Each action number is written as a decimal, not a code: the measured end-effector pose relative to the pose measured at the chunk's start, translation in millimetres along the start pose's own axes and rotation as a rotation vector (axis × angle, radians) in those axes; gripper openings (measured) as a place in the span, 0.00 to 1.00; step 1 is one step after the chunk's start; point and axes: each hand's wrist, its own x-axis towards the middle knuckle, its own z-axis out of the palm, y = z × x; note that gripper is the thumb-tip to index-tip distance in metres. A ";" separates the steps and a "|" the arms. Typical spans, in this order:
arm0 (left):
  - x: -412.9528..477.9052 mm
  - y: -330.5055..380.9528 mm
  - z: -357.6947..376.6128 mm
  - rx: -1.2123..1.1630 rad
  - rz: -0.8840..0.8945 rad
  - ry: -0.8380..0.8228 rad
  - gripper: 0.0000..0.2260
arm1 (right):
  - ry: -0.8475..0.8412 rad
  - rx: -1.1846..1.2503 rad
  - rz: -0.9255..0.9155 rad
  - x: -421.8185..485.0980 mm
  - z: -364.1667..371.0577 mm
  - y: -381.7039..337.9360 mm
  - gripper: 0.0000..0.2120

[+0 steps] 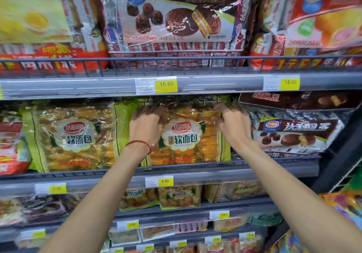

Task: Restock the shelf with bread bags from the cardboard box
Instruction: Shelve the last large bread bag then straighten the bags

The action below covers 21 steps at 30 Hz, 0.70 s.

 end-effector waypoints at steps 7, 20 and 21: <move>-2.7 -1.5 -8.1 0.066 0.003 -0.016 0.13 | -0.067 -0.013 -0.010 1.5 -6.7 8.2 0.13; 8.6 -19.7 -10.0 0.094 -0.096 -0.168 0.12 | -0.092 0.103 0.031 17.9 -15.9 18.9 0.14; 8.8 -20.1 -9.8 0.091 -0.111 -0.163 0.11 | -0.115 0.106 0.041 18.9 -15.9 20.1 0.15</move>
